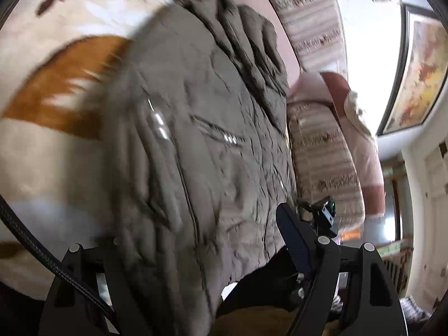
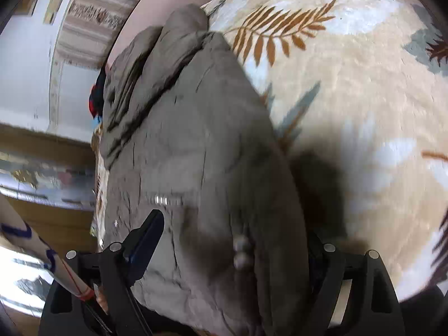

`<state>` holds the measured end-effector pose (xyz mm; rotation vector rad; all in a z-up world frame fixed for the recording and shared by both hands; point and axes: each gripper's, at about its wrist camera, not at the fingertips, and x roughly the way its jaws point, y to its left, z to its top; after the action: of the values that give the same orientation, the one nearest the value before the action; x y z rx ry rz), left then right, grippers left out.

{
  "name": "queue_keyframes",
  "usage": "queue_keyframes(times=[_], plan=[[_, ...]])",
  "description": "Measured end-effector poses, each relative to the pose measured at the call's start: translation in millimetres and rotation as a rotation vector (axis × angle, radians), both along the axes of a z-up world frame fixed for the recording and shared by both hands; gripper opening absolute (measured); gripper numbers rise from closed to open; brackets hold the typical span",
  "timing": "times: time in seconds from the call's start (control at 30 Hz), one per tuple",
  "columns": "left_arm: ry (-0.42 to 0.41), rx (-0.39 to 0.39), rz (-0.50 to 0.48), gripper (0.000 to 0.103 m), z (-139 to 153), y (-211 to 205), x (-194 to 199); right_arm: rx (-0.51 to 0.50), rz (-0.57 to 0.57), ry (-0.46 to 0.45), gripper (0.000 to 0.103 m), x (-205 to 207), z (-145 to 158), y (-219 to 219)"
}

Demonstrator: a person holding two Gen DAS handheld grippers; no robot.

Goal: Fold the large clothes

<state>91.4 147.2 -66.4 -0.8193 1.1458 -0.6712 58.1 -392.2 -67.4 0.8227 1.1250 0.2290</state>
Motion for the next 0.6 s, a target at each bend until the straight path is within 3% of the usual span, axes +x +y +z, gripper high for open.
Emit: queue_keyframes(times=[0.17,0.4,0.5,0.6], plan=[[0.048,-0.004,-0.008,0.078,-12.6,-11.3,0.9,0.000,0.069,-0.014,0.088,-14.4,1.5,20.3],[0.045,-0.003,0.059,0.078,-6.5,3.1,11.3,0.074,0.074,-0.077,0.087,-26.7,1.9,26.3],[0.060,0.045,0.037,0.078,-10.8,-2.1,10.1,0.094,0.080,-0.072,0.087,-29.4,-2.6,28.2],[0.058,0.065,0.015,0.078,-14.5,-11.6,5.5,0.089,0.111,-0.046,0.081,-34.6,-10.6,37.5]])
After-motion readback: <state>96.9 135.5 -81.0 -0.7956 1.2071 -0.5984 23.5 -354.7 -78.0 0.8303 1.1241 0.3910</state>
